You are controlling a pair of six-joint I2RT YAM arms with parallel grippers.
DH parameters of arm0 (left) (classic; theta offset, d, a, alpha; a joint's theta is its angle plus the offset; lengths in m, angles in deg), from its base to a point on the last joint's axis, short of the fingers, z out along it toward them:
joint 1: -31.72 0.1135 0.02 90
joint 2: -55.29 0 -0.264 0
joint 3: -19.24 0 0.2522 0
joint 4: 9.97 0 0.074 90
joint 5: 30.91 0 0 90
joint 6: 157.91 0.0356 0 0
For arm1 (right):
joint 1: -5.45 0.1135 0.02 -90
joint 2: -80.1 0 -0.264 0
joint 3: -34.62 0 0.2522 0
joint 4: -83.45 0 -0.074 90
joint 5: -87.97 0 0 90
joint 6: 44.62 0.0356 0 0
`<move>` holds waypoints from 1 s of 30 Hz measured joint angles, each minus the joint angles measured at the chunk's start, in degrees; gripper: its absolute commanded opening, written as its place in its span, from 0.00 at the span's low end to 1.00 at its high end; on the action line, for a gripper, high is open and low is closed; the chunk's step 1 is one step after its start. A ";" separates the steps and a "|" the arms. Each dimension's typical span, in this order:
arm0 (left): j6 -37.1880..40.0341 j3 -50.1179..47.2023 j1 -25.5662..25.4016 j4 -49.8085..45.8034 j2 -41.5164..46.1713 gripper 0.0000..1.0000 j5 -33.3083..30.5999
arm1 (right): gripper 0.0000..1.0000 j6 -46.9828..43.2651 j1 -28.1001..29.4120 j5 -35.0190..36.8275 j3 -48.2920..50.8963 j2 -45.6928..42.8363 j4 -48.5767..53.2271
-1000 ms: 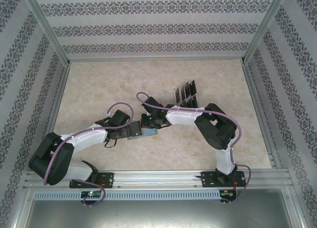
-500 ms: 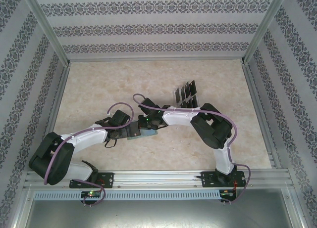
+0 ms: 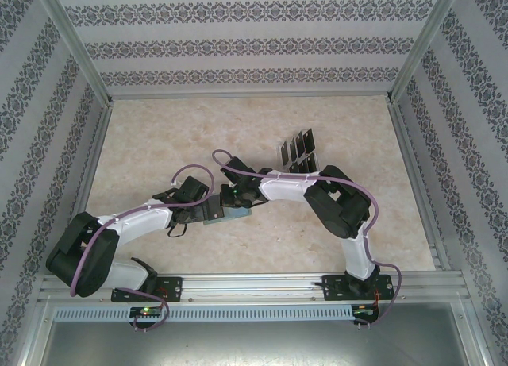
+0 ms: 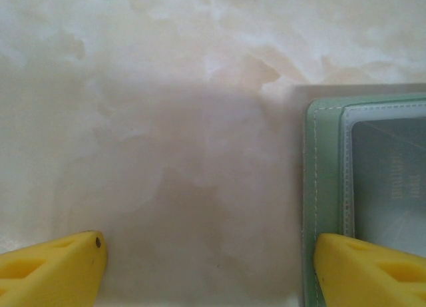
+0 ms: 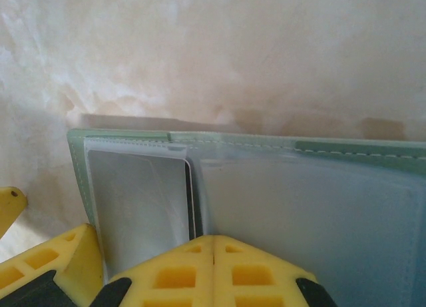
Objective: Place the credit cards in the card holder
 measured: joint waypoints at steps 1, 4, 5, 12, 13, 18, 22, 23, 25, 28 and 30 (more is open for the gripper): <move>0.00 0.00 0.00 0.00 0.00 0.82 0.00 | 0.00 0.02 0.00 0.00 0.02 0.00 -0.04; 0.00 0.00 -0.02 0.00 -0.04 0.82 0.00 | 0.00 0.22 0.00 0.00 0.37 -0.04 -0.52; 0.00 0.00 0.00 0.00 -0.04 0.82 0.00 | 0.00 0.24 0.00 0.00 0.44 -0.09 -0.66; 0.00 0.00 0.00 0.02 -0.07 0.82 0.00 | 0.00 1.09 0.02 -0.13 1.36 -0.35 -2.10; 0.00 0.00 0.00 0.02 -0.09 0.82 0.00 | 0.00 1.36 0.13 -0.09 1.46 -0.35 -2.25; 0.00 0.00 0.00 0.02 -0.15 0.83 -0.13 | 0.00 1.77 0.35 -0.02 1.75 -0.42 -2.80; -0.04 0.07 0.00 -0.04 -0.02 0.86 -0.17 | 0.00 1.77 0.35 0.04 2.21 -0.61 -3.37; -0.20 0.07 -0.02 -0.11 0.35 0.87 -0.17 | 0.00 1.77 0.33 0.07 2.32 -0.70 -3.48; -0.52 0.07 0.00 -0.35 1.31 0.89 -0.39 | 0.00 1.77 0.33 -0.09 2.62 -0.83 -3.74; -0.92 0.44 0.09 -1.11 4.17 0.92 -1.20 | 0.00 1.77 0.35 -0.15 3.15 -1.09 -4.17; -0.96 1.60 0.33 -1.95 5.64 0.94 -1.75 | 0.00 1.75 0.35 -0.17 3.30 -1.18 -4.35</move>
